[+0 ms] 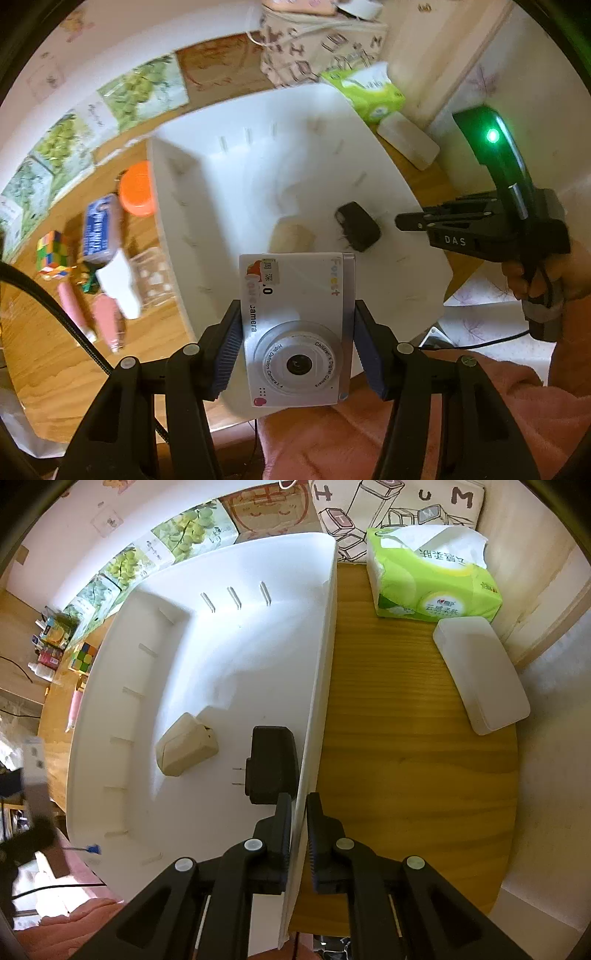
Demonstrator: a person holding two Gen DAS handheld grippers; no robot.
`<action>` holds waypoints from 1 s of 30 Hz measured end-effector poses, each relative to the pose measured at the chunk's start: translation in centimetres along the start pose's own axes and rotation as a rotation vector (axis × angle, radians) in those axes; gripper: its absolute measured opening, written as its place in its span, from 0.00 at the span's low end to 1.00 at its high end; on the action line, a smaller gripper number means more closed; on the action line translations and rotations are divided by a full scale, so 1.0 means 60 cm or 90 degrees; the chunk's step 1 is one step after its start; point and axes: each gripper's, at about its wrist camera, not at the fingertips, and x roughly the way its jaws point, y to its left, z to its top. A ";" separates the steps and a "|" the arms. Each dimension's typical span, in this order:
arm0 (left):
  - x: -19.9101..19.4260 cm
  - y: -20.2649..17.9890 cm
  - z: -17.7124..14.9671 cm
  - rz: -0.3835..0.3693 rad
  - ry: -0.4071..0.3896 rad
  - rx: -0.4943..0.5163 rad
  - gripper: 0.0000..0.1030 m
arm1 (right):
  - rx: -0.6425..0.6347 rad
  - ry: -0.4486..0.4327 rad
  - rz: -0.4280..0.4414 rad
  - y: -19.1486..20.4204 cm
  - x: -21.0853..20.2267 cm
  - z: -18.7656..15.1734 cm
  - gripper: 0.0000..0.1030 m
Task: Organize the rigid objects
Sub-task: 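Carry the white round-lens gadget into the white tray and open the left gripper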
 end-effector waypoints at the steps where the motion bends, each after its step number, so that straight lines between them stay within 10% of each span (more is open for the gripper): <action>1: 0.009 -0.007 0.004 -0.003 0.006 0.002 0.59 | -0.003 0.001 -0.001 0.000 0.000 0.000 0.08; 16: 0.097 -0.062 0.023 -0.026 0.062 0.009 0.61 | -0.014 0.011 0.005 0.002 0.007 0.001 0.09; 30: 0.038 0.000 0.016 -0.024 -0.028 -0.058 0.75 | 0.014 0.018 0.004 -0.002 0.012 0.002 0.09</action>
